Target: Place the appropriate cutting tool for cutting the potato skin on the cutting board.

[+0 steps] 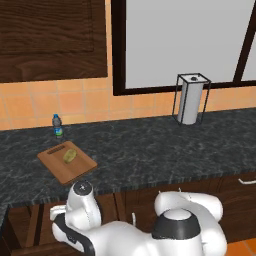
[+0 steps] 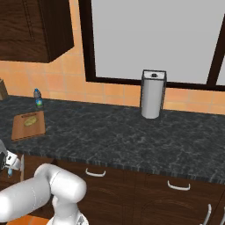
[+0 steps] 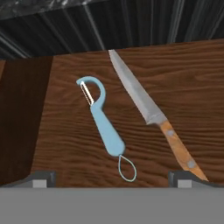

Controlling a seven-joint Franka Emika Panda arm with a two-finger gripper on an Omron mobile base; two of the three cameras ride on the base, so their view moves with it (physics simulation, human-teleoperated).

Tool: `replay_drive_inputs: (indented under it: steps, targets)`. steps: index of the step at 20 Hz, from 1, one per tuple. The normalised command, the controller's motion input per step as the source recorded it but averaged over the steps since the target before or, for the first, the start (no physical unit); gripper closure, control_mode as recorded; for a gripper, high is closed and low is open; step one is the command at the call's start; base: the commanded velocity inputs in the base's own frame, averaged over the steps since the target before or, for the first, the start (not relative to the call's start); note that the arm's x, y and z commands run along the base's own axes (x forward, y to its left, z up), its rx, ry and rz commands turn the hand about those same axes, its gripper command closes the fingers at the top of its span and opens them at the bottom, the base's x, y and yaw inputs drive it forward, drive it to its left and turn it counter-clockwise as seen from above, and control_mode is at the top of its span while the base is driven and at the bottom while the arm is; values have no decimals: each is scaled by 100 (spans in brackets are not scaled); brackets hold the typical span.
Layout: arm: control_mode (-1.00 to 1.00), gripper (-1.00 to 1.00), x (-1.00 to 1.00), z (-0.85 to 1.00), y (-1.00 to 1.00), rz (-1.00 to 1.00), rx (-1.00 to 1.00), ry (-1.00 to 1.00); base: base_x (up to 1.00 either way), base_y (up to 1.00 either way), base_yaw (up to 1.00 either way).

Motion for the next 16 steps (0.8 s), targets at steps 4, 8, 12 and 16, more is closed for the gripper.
replay_drive_inputs:
  steps: [4,8,12,16]
  targets:
    - [-100,-100,3,-9,0,0,0,0,0,0,0]
    - [-100,-100,11,-16,0,2,0,0,0,0,0]
    - [-100,-100,17,-23,4,2,0,0,0,0,0]
    - [-100,-100,10,-9,15,2,0,0,0,0,0]
